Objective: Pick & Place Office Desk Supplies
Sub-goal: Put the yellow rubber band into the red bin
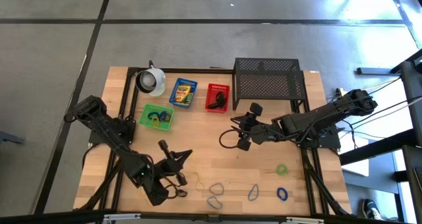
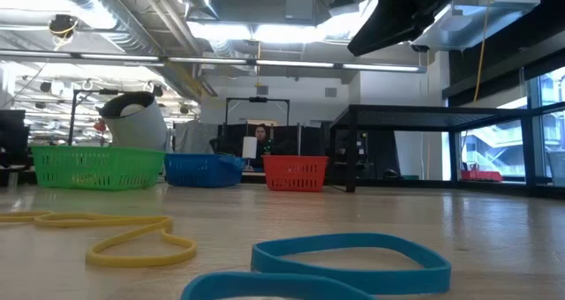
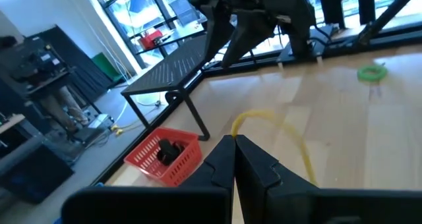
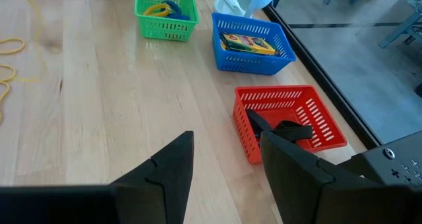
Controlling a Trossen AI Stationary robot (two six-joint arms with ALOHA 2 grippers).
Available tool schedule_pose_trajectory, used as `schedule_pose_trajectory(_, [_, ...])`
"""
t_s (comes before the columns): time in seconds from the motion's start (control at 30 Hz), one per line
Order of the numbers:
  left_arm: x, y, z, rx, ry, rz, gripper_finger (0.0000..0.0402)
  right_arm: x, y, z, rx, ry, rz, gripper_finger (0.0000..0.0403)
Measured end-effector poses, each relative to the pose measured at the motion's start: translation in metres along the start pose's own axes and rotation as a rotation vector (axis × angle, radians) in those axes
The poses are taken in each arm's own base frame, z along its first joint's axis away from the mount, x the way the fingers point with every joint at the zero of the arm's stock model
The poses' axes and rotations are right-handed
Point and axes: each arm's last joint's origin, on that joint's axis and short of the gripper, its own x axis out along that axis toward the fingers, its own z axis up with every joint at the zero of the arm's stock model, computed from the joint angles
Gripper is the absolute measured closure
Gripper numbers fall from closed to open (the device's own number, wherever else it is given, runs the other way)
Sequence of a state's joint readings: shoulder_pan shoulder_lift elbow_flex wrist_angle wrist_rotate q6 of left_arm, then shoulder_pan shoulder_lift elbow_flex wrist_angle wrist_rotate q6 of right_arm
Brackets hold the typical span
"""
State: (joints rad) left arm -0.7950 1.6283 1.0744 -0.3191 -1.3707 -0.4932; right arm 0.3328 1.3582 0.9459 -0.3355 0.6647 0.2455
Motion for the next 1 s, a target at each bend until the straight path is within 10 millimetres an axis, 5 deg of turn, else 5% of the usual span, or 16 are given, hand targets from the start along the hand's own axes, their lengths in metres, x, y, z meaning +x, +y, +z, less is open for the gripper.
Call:
schedule_pose_trajectory(0.33, [0.029, 0.009, 0.006, -0.059, 0.025, 0.079, 0.04, 0.0, 0.0, 0.001, 0.004, -0.004, 0.001, 0.0225])
schedule_pose_trajectory(1.0, [0.083, 0.082, 0.04, -0.12, 0.091, 0.224, 0.04, 0.001, -0.001, 0.001, -0.017, -0.007, -0.003, 0.0225])
